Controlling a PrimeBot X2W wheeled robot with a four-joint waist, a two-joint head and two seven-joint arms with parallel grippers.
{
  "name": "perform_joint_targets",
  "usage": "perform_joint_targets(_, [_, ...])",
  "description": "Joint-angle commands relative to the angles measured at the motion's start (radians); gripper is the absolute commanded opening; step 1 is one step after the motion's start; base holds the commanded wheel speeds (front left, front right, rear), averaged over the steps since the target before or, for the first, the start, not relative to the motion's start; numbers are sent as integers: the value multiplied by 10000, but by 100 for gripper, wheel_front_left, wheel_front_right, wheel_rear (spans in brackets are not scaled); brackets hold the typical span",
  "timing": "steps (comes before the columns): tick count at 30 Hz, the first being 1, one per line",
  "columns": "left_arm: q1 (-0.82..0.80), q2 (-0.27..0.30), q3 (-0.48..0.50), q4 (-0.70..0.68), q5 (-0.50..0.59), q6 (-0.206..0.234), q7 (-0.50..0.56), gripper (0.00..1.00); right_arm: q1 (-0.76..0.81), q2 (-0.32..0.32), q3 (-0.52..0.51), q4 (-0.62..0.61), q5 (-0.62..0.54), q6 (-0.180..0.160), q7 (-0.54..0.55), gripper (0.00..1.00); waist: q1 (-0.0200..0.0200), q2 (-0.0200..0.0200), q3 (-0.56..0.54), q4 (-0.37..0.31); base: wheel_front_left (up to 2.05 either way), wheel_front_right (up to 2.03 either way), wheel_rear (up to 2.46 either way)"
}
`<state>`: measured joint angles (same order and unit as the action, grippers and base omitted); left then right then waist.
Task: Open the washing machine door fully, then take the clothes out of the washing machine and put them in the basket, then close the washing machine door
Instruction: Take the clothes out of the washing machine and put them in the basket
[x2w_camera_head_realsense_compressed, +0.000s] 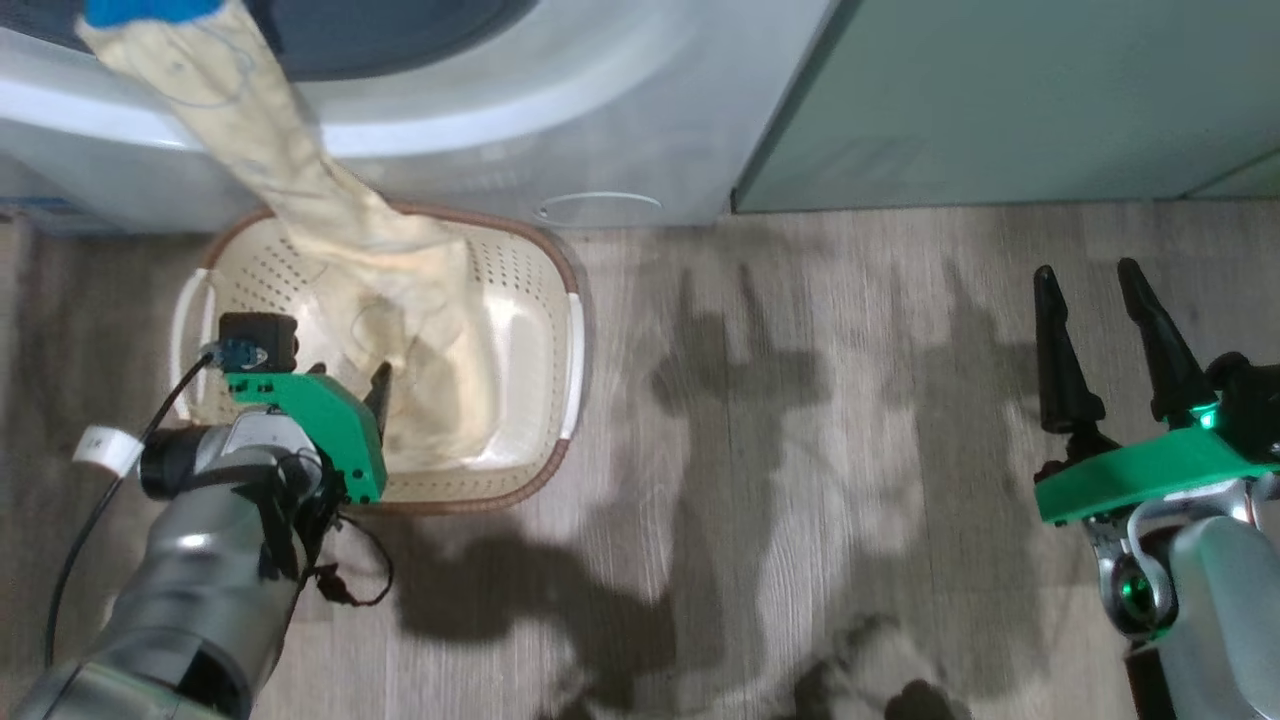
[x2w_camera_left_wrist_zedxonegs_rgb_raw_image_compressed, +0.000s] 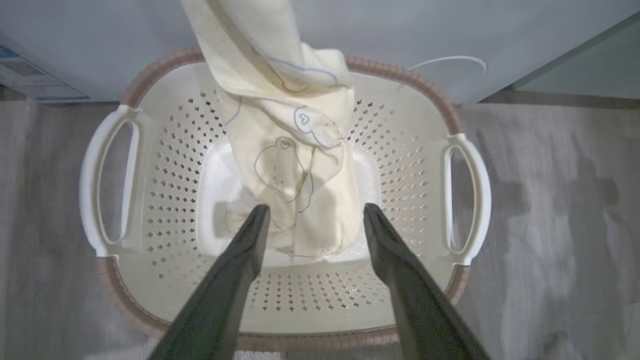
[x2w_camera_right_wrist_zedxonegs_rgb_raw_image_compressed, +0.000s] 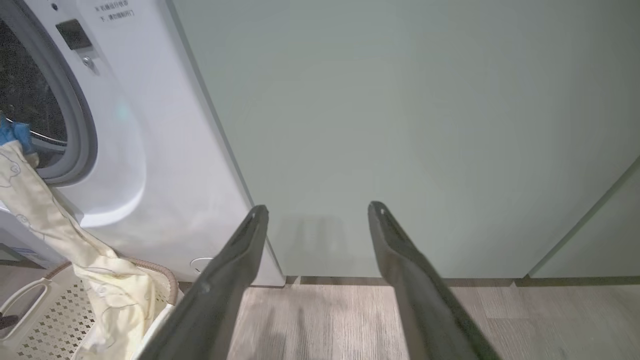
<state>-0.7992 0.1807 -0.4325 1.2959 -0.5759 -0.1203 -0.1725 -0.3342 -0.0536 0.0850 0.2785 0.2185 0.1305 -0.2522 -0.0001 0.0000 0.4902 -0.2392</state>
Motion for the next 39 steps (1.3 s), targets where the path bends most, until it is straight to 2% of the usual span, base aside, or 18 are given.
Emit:
perform_joint_targets(1, [76, 346, 194, -61, -70, -22, -261, 100, 110, 20, 111, -240, -67, 2, -95, 100, 1, 0, -204, 129, 0, 0, 0])
perform_joint_targets(9, [-11, 521, 365, -559, -295, -91, -869, 100, 401, 25, 108, -122, -22, 2, -95, 100, 1, 0, -1098, 422, 0, 0, 0])
perform_joint_targets(13, [234, 807, 823, -1801, -216, -97, -887, 100, 638, 26, 101, -58, 6, 2, -95, 100, 1, 0, -1530, 534, 0, 0, 0])
perform_joint_targets(19, [1264, 965, 2003, -3870, 356, -99, -890, 100, 1014, 13, 136, 4, 38, 2, -95, 100, 1, 0, -2171, 590, 0, 0, 0])
perform_joint_targets(28, [3287, 484, 3856, -6434, 1651, -20, -892, 100, 1637, -56, 59, 20, 78, 2, -95, 100, 1, 0, -3035, 626, 0, 0, 0])
perform_joint_targets(39, [4969, -304, 5010, -7525, 2668, 24, -892, 100, 2084, -67, 83, 83, 143, 2, -95, 100, 1, 0, -3656, 658, 0, 0, 0])
